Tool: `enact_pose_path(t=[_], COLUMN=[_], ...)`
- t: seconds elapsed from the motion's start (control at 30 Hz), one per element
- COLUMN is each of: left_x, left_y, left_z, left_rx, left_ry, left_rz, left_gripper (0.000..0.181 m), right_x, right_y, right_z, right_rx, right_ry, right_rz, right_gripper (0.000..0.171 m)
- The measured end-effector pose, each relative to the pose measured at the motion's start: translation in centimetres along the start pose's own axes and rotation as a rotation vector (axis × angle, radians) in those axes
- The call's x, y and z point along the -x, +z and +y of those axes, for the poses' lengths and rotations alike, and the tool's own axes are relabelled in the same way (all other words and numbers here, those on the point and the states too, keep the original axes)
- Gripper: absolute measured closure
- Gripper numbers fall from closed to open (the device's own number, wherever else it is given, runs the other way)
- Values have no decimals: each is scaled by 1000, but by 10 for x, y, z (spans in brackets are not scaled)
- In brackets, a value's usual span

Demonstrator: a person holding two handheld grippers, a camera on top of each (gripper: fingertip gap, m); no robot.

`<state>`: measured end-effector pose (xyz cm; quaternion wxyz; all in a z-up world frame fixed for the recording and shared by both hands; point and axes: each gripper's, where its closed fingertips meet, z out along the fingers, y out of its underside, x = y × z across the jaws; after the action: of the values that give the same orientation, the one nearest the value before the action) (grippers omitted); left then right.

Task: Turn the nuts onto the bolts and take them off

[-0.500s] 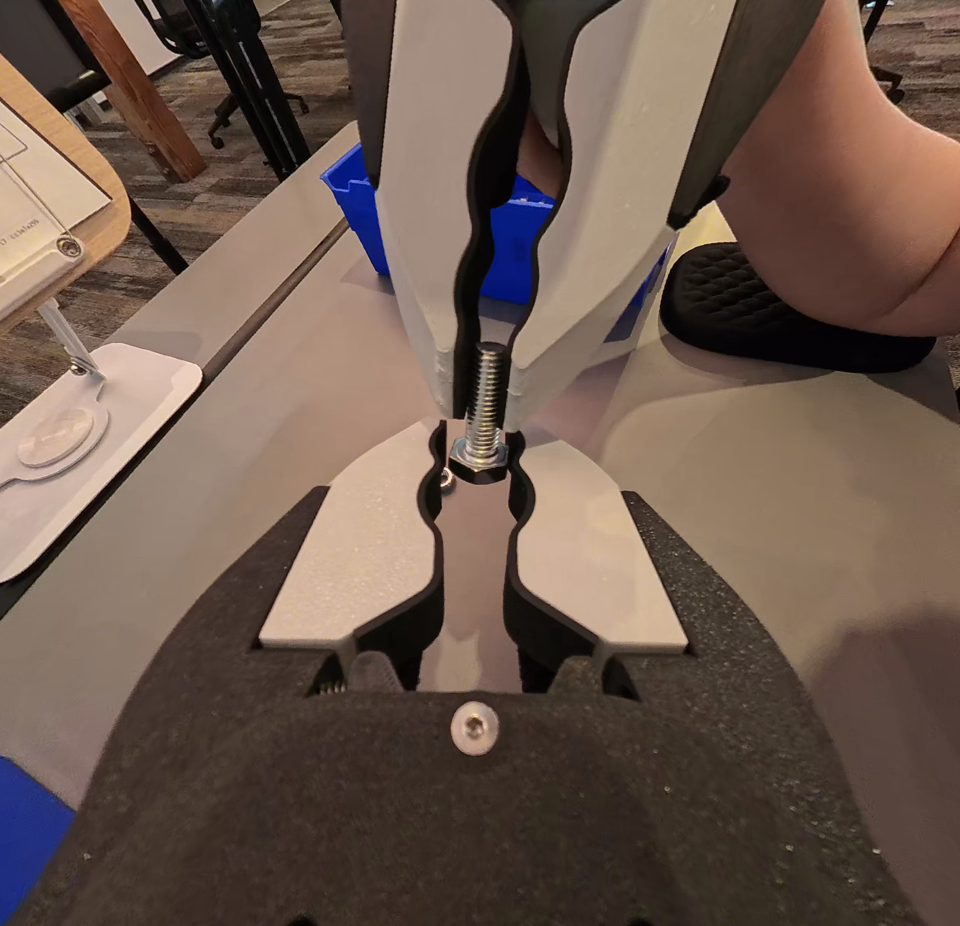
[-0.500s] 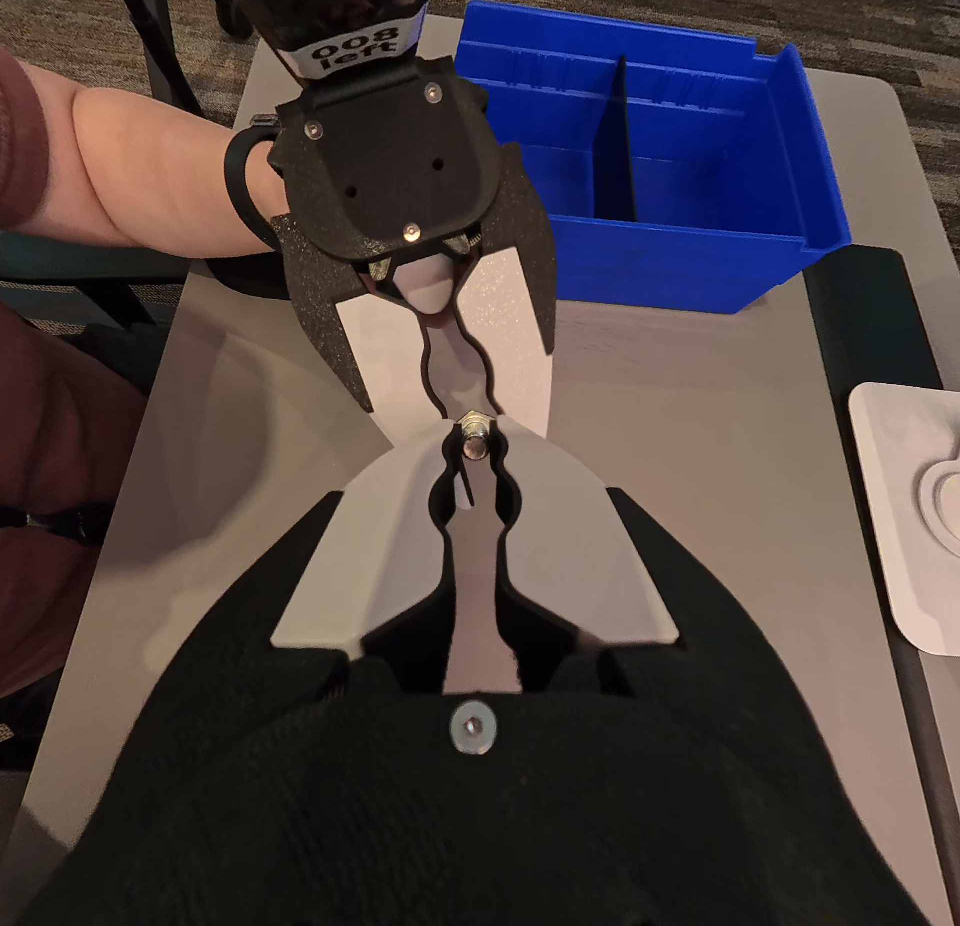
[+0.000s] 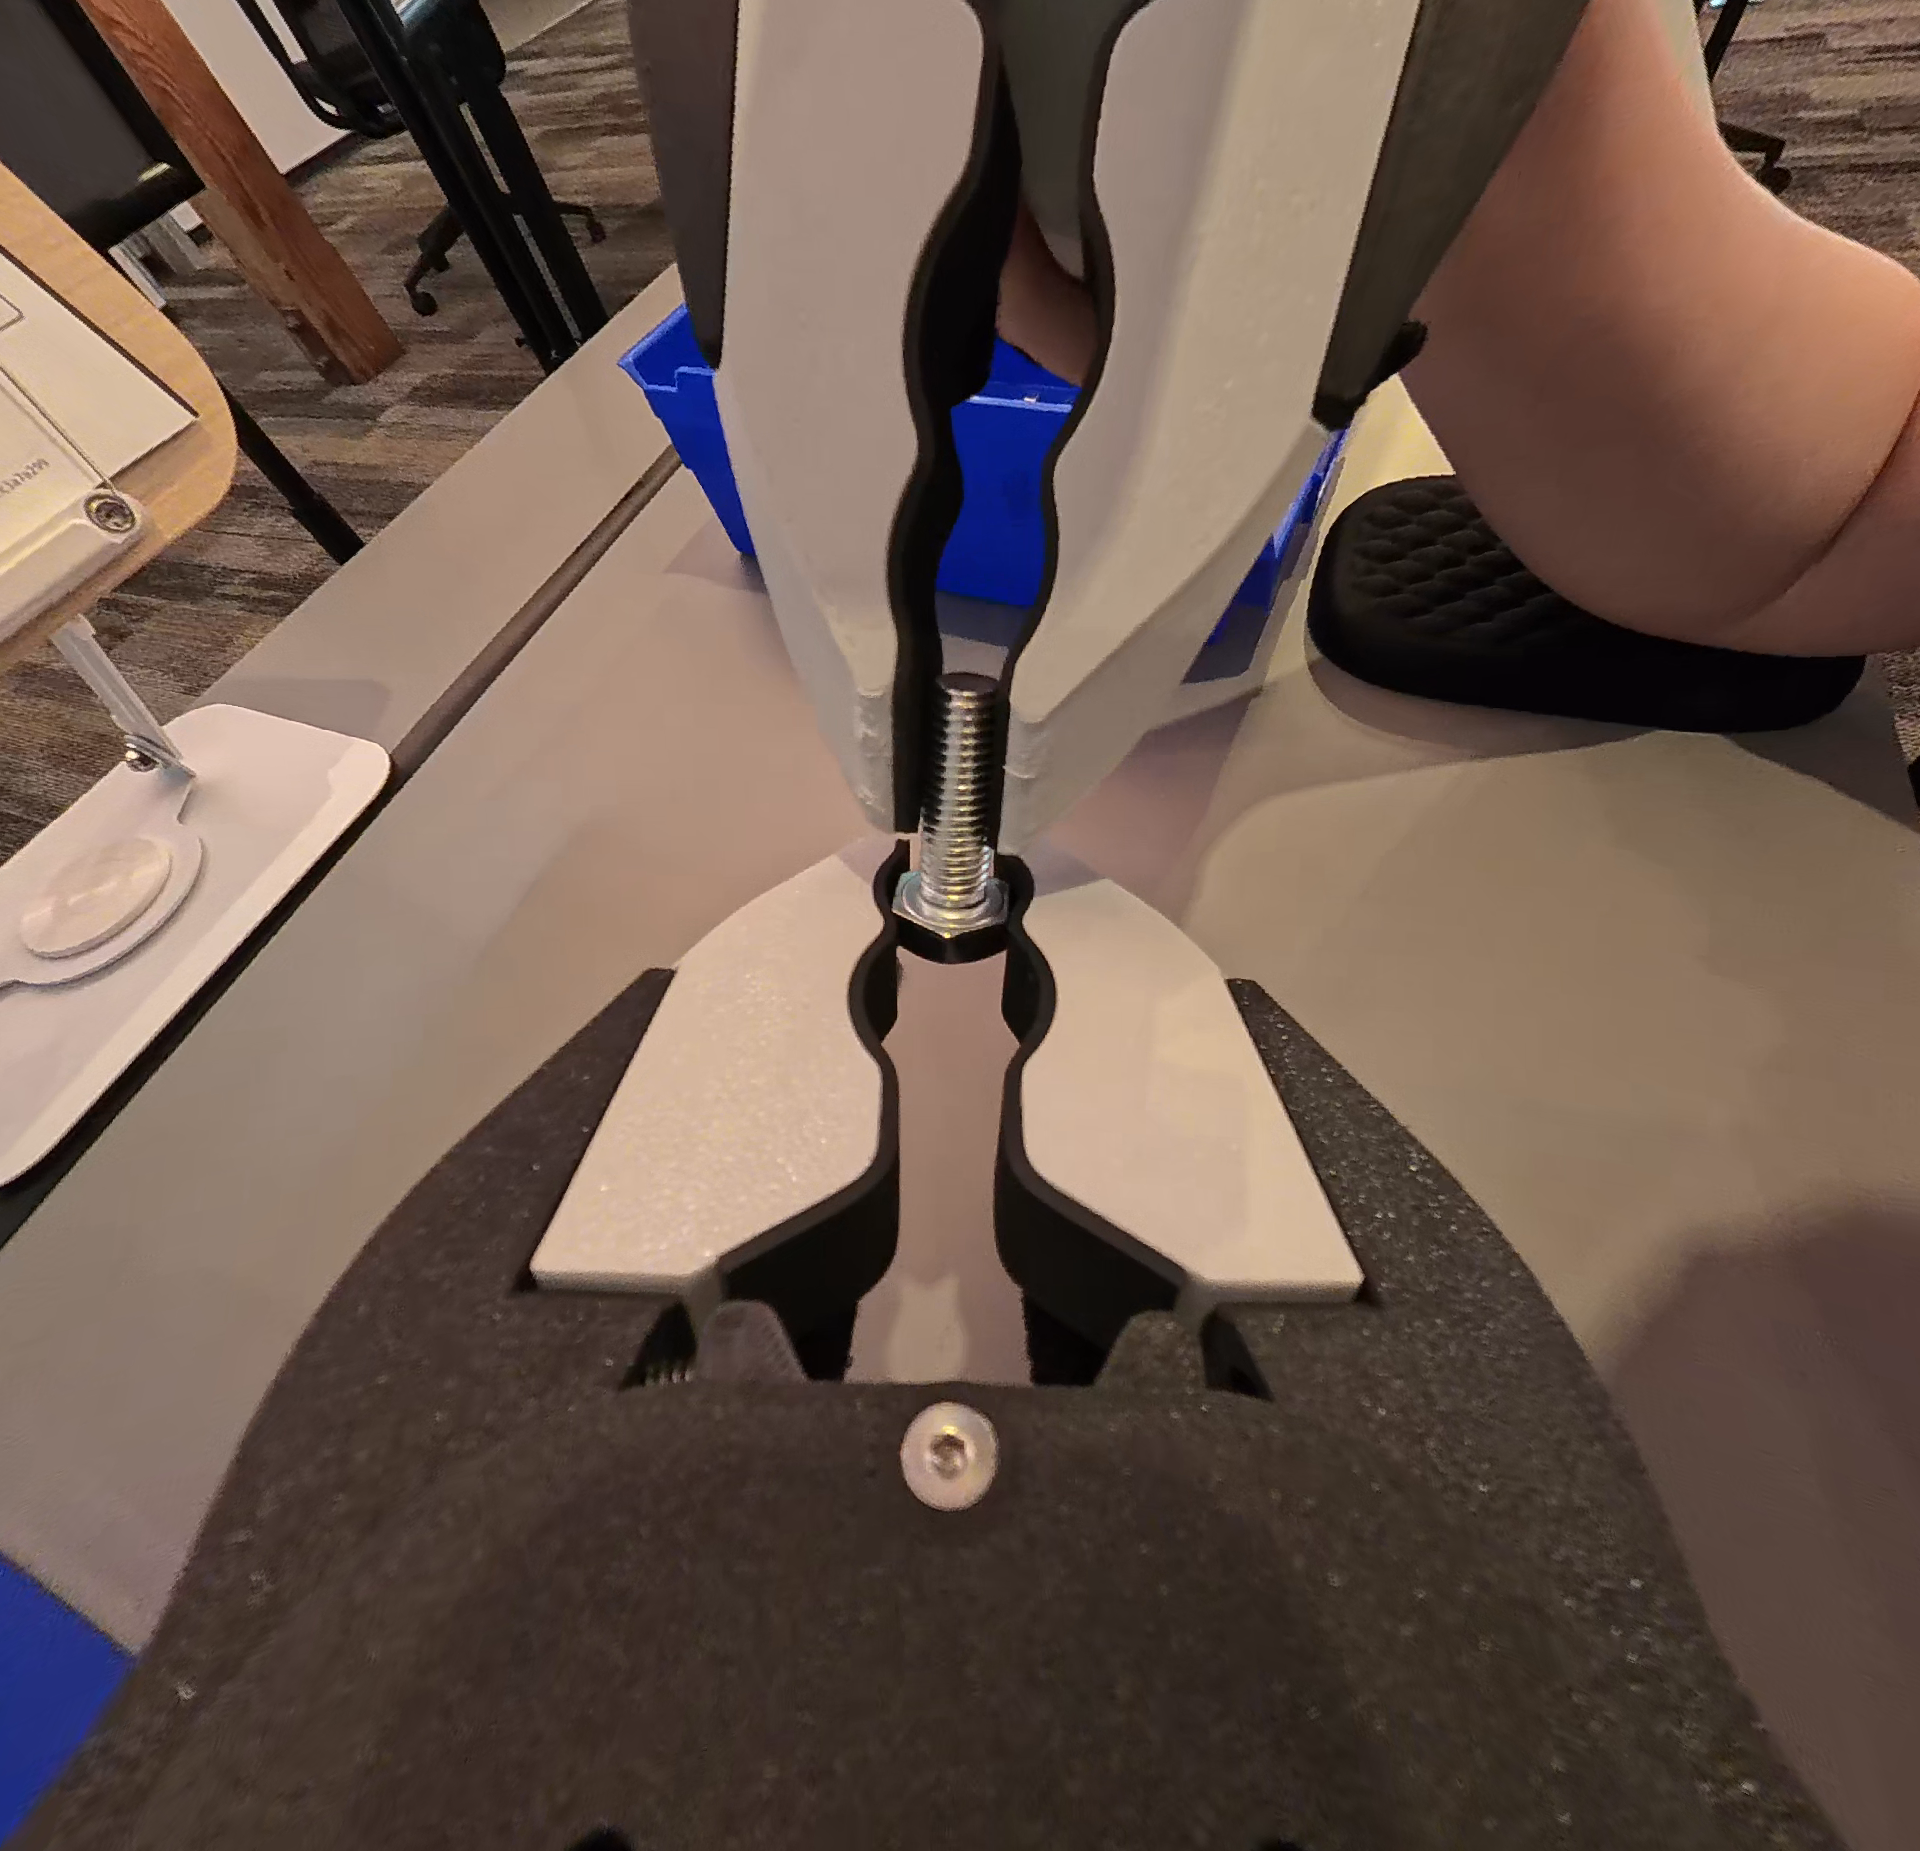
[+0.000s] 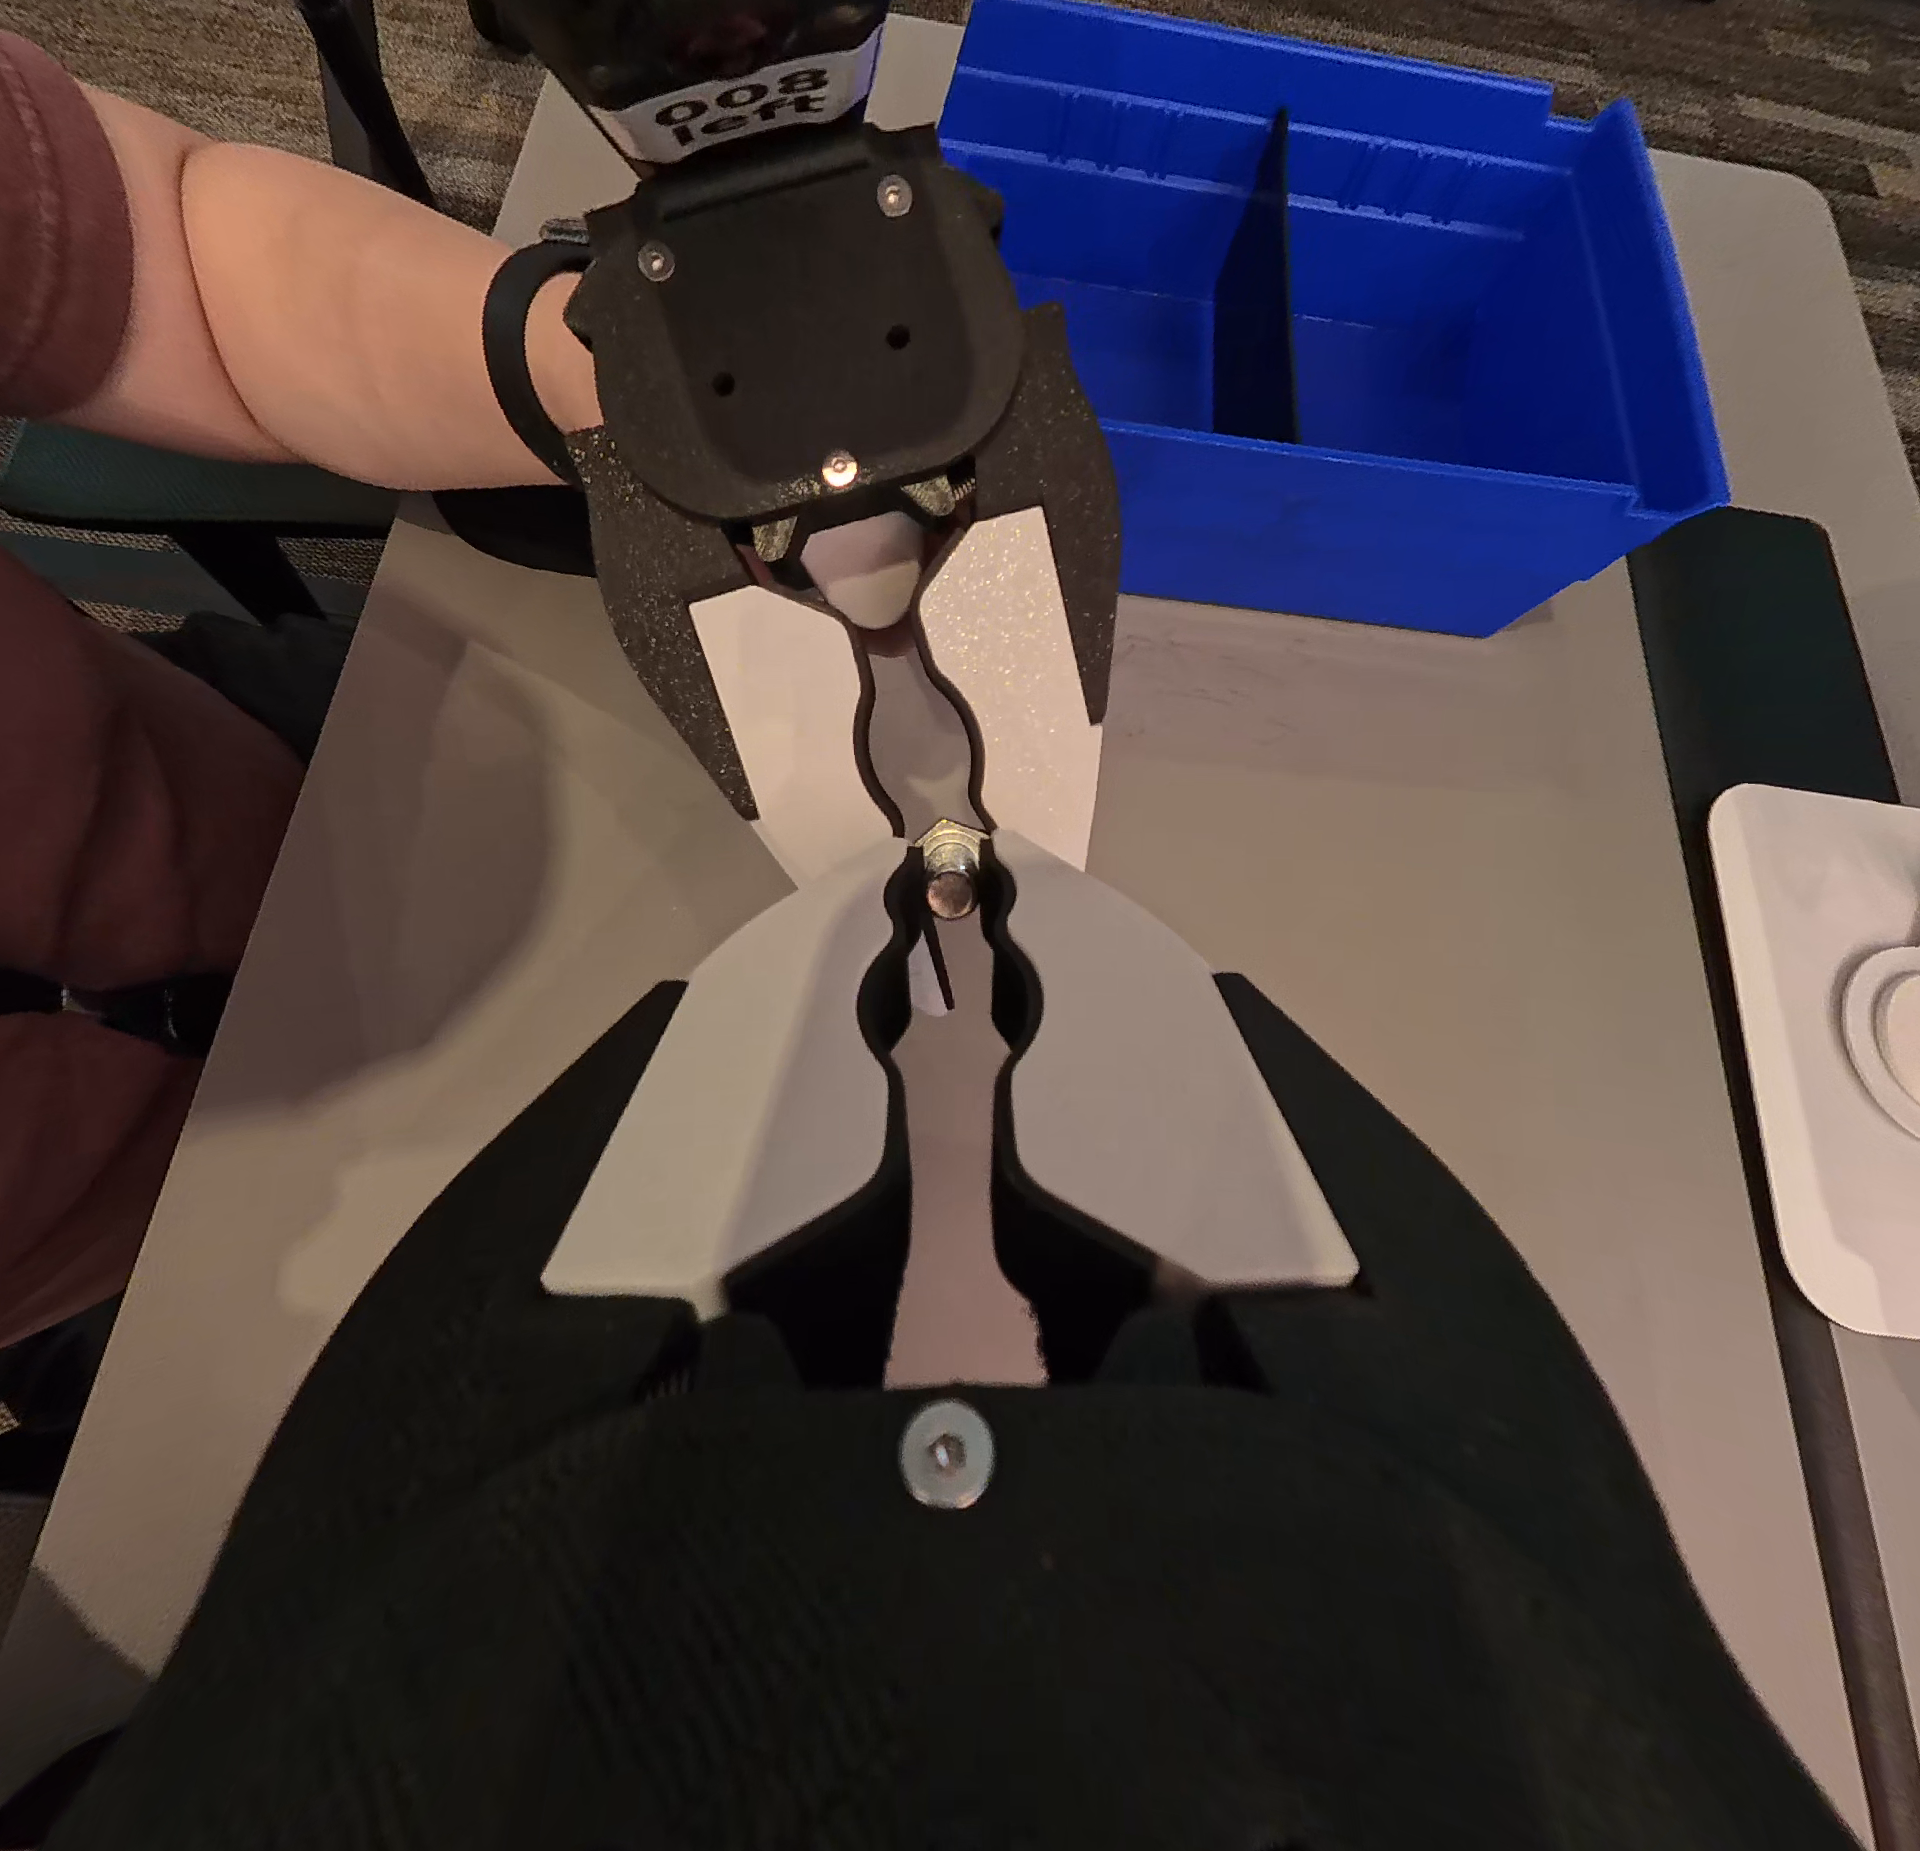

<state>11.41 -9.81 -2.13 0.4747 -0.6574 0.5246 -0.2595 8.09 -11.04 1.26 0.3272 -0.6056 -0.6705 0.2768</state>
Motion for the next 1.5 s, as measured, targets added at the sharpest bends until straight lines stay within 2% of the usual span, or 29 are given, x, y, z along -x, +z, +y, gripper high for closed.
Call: enact_pose_path(t=[0.2, 0.27, 0.37, 0.53, 0.6, 0.7, 0.87, 1.03, 1.17, 1.4, 1.5], left_x=[11, 21, 45, 96, 117, 142, 157, 155, 154, 152, 151], left_y=[-4, -10, -28, -68, -88, -120, -157, -158, -154, -154, -154], left_z=[1, 4, -1, -37, -54, -73, -74, -61, -59, -50, -53], left_rx=[-12, 0, 10, -21, -32, -54, -91, -65, -63, -38, -51], left_ry=[-40, -49, -47, 2, 45, 83, 79, 72, 64, 50, 47], left_rz=[-42, -70, -146, -281, -366, -472, -551, -512, -479, -449, -437], left_gripper=[167, 167, 167, 166, 166, 166, 166, 166, 166, 167, 167], right_x=[-15, -21, -39, -55, -50, -55, -59, -57, -62, -59, -62], right_y=[-22, -33, -27, 25, 43, 56, 64, 68, 73, 75, 76], right_z=[-8, 2, 48, 120, 137, 152, 162, 162, 164, 162, 161], right_rx=[-69, -50, 153, 454, 527, 588, 619, 616, 627, 625, 620], right_ry=[3, 24, 38, 127, 143, 125, 53, 57, 45, 71, 65], right_rz=[91, 111, 159, 92, 44, 64, 75, 50, 87, 74, 89], right_gripper=[143, 137, 134, 141, 141, 142, 143, 146, 162, 146, 144])
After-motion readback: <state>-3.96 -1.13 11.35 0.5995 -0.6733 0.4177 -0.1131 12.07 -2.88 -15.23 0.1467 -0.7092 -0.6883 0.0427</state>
